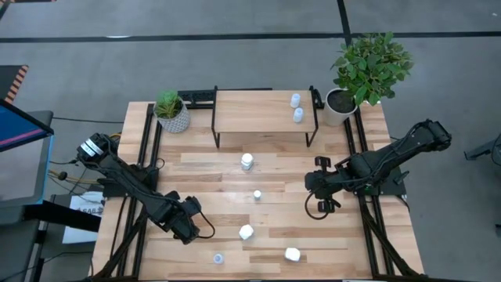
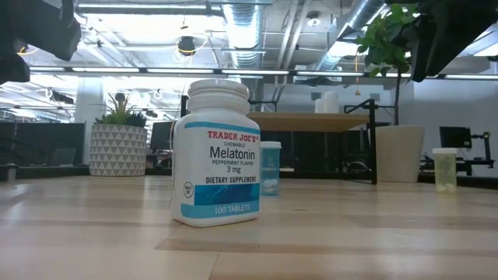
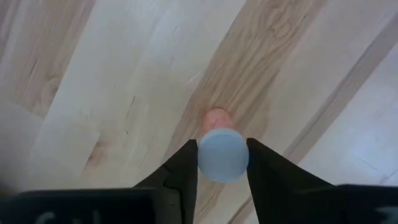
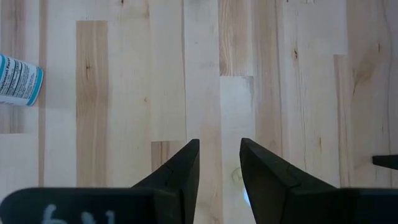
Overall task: Pick and place medicine bottles onto shelf by color
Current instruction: Put the orange pill bottle on the shelf
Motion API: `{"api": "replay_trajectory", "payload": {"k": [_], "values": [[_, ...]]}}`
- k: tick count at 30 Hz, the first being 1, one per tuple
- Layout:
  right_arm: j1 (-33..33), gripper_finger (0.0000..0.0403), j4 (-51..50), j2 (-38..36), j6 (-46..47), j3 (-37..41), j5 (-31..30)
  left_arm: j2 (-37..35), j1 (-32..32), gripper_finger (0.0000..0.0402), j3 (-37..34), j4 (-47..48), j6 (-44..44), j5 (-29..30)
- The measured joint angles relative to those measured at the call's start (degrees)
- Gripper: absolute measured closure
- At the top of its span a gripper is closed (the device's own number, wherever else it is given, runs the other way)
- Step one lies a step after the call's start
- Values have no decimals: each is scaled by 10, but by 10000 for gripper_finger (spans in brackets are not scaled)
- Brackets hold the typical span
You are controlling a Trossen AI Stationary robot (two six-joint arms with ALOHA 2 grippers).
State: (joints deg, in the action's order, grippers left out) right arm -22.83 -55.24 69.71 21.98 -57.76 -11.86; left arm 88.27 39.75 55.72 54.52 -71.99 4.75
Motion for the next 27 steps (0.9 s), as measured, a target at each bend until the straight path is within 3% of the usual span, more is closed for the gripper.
{"api": "replay_trajectory", "payload": {"k": [8,13,20,27], "values": [[0,268,0,0,0,0,0,-1,-3,307,3,3,-6,-16],[0,269,-2,0,0,0,0,-2,-18,305,43,28,18,-21],[0,270,-2,0,0,0,0,-2,-80,304,129,82,110,-17],[0,268,-4,0,0,0,0,-2,-194,304,214,92,280,-11]]}}
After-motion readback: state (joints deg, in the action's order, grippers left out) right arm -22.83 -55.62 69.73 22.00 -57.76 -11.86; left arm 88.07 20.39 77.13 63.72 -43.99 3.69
